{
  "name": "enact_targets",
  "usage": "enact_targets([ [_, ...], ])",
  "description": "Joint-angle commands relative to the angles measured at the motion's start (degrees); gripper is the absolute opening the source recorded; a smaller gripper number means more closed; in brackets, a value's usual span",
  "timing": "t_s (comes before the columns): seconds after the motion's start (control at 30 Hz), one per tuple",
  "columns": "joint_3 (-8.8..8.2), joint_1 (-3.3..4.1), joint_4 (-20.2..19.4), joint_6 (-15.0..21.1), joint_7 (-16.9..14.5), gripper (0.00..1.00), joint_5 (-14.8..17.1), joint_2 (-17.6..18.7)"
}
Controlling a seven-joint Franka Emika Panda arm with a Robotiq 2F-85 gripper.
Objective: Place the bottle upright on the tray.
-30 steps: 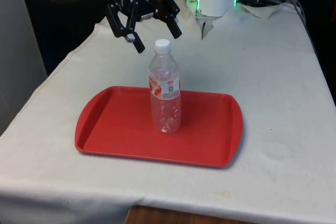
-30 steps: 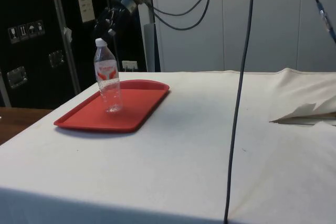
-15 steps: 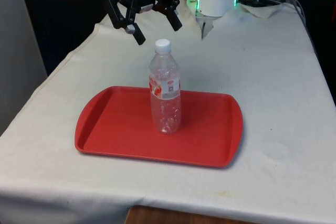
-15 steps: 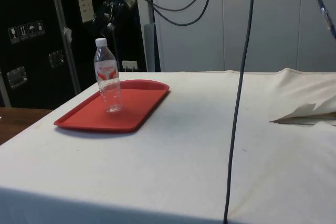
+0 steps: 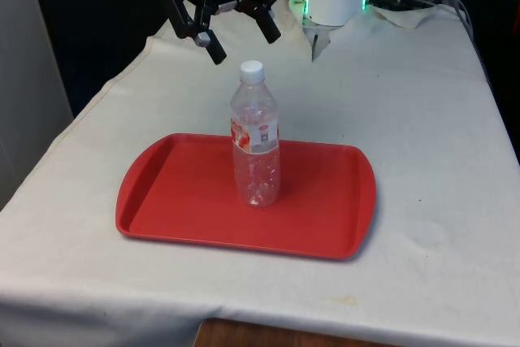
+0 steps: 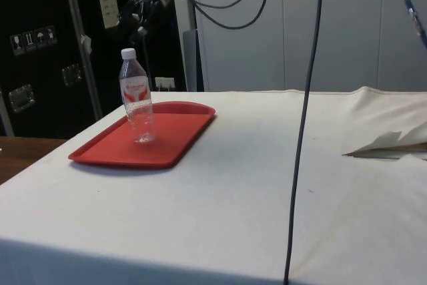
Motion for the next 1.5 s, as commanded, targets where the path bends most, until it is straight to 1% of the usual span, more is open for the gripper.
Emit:
enact_targets([
  [0.0, -0.29, 0.23, 0.11, -0.06, 0.17, 1.0, -0.86, -0.11],
  [0.1, -0.34, 0.29, 0.29, -0.29, 0.06, 1.0, -1.32, -0.11],
  [0.13, -0.17, 0.06, 0.34, -0.34, -0.34, 1.0, -0.52, 0.0],
  [0.17, -0.4, 0.29, 0.4, -0.46, -0.17, 1.0, -1.49, -0.17],
  [0.2, -0.46, 0.34, 0.4, -0.52, -0.23, 1.0, -1.6, -0.17],
  [0.37, -0.57, 0.29, 0.8, -1.03, -0.69, 1.0, -2.41, -0.06],
  [0.4, -0.34, 0.11, 0.74, -0.97, -0.8, 1.0, -1.66, -0.06],
  [0.43, -0.57, 0.29, 0.86, -1.15, -0.8, 1.0, -2.46, 0.0],
  [0.67, -0.57, 0.23, 0.92, -1.6, -1.89, 1.0, -3.32, 0.06],
  [0.7, -0.4, 0.11, 0.8, -1.49, -1.95, 1.0, -2.58, 0.0],
  [0.73, -0.57, 0.29, 0.86, -1.6, -2.01, 1.0, -3.38, 0.0],
  [0.9, -0.74, 0.4, 0.92, -1.89, -2.69, 1.0, -5.04, 0.06],
  [1.0, -0.69, 0.4, 1.03, -1.95, -3.04, 1.0, -5.84, 0.06],
  [1.03, -0.46, 0.11, 0.92, -2.06, -3.21, 1.0, -5.04, 0.0],
  [1.07, -0.74, 0.4, 1.03, -1.95, -3.27, 1.0, -6.07, 0.06],
  [1.2, -0.74, 0.46, 0.97, -1.89, -3.84, 1.0, -7.22, 0.0],
  [1.33, -0.8, 0.46, 0.86, -1.83, -4.58, 1.0, -8.31, -0.06],
  [1.37, -0.52, 0.17, 0.92, -2.06, -4.7, 1.0, -7.68, 0.0],
  [1.4, -0.8, 0.46, 0.86, -1.83, -4.7, 1.0, -8.59, -0.06],
  [1.47, -0.86, 0.46, 0.92, -1.78, -4.93, 1.0, -9.4, -0.06],
])
